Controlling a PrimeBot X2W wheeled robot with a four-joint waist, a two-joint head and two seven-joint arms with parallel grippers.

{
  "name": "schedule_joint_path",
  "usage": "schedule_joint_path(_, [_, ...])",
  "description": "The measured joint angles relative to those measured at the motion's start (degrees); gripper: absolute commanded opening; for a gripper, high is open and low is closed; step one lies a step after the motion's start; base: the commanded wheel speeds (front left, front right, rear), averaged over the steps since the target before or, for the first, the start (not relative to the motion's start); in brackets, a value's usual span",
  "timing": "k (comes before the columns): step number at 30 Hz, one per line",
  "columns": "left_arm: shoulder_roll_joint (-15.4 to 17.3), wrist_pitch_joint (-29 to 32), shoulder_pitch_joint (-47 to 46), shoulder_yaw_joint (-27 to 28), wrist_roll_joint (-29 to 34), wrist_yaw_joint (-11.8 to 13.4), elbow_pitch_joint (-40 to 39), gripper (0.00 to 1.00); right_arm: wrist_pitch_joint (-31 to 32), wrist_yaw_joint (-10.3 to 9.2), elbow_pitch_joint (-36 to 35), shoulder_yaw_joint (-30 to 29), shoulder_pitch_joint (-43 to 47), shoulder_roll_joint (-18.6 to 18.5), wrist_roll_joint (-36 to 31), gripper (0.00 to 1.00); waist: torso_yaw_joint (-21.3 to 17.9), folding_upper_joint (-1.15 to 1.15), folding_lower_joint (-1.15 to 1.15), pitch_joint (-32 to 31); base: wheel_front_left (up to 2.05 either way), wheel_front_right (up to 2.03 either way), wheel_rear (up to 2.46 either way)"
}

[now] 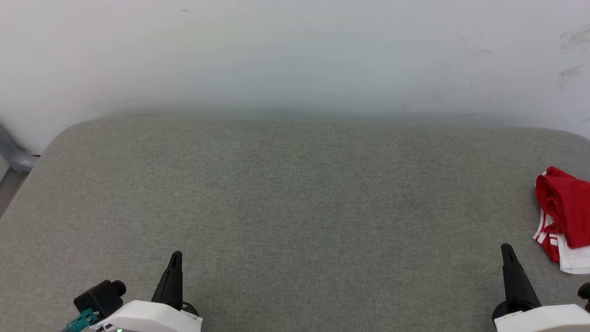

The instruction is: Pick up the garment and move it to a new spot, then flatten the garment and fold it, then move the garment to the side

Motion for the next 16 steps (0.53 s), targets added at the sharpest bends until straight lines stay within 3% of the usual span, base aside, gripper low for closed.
schedule_joint_path(16, [-0.46,2.91,-1.65,2.00,-12.57,-1.52,1.10,0.00,2.85,-0.01,1.90,0.00,-2.50,0.01,11.88,0.00,-0.60,0.00,0.00,0.28,0.00,0.00,0.00])
